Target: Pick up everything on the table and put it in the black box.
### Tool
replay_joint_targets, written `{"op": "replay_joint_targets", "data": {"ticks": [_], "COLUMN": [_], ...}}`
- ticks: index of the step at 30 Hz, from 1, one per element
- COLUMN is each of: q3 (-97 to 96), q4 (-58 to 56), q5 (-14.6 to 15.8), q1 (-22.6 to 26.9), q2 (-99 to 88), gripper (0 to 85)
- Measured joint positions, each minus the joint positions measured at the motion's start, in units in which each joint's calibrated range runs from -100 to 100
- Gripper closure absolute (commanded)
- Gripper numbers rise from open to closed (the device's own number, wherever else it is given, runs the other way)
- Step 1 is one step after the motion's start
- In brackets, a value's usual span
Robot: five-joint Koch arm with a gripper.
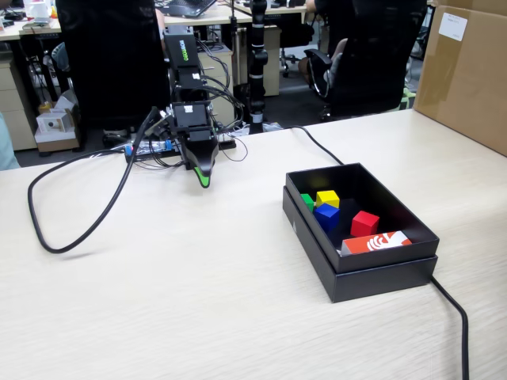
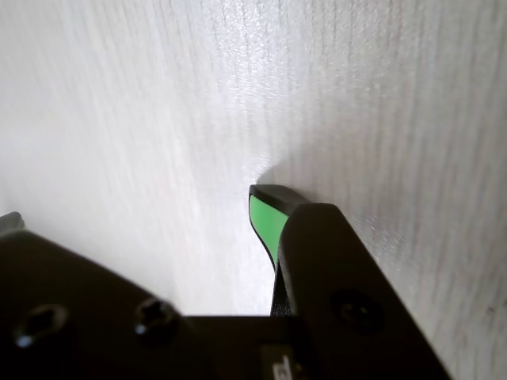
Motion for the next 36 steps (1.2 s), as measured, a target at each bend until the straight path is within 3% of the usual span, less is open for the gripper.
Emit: {"op": "replay_joint_targets", "data": {"ticks": [10,36], "q3": [-14.51,-14.88], "q4": [21.60,22.07], "q5": [-1.90,-2.25], "q1": [0.10,0.05], "q2": [-1.17,-1.17], "gripper": [34.8,36.3]}}
